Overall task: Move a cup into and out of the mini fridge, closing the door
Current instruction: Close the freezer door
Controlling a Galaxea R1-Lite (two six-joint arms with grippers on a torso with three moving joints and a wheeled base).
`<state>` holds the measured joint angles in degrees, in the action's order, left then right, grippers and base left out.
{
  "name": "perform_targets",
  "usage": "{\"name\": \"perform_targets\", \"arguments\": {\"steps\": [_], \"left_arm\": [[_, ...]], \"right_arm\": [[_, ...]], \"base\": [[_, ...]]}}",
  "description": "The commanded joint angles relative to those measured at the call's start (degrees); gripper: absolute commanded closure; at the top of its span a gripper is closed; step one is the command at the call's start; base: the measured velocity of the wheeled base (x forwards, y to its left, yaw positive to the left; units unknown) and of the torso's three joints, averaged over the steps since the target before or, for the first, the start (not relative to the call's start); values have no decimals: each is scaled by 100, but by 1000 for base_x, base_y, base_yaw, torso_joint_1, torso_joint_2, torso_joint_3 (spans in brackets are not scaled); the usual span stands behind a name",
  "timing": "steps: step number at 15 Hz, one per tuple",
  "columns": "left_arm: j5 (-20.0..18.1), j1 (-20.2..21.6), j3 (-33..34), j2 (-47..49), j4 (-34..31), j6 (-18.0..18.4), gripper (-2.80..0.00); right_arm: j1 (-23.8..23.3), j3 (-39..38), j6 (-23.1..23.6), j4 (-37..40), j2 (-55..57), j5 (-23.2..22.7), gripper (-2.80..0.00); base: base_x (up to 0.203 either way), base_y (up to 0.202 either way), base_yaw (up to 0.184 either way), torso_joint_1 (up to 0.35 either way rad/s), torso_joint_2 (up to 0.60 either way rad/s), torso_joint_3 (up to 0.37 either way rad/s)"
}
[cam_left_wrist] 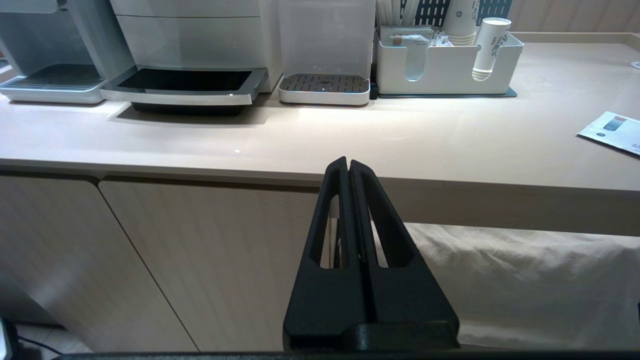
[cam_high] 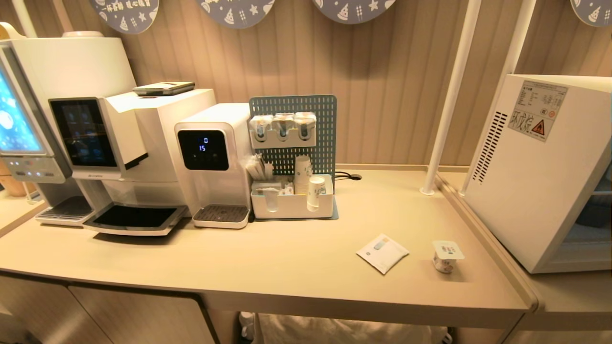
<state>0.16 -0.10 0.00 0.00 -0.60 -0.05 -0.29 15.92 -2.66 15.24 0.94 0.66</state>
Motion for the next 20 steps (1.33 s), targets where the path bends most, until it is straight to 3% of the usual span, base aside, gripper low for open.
{"name": "perform_targets", "arguments": {"steps": [1,3,14,20], "left_arm": [[2,2,0,9,-2,-4,0],[2,2,0,9,-2,-4,0],[2,2,0,9,-2,5,0],[2,2,0,9,-2,5,0]], "right_arm": [[-2,-1197,53,-1054,-102,-13,0],[-3,-1653,50,-1178,-94,-18,0],[3,-1381,90,-1032,-76,-22,0],[-4,-1381,90,-1032,-75,-22,0]], "base": [[0,0,0,0,0,0],[0,0,0,0,0,0],[-5,0,0,0,1,0],[-181,0,2,2,2,3]]}}
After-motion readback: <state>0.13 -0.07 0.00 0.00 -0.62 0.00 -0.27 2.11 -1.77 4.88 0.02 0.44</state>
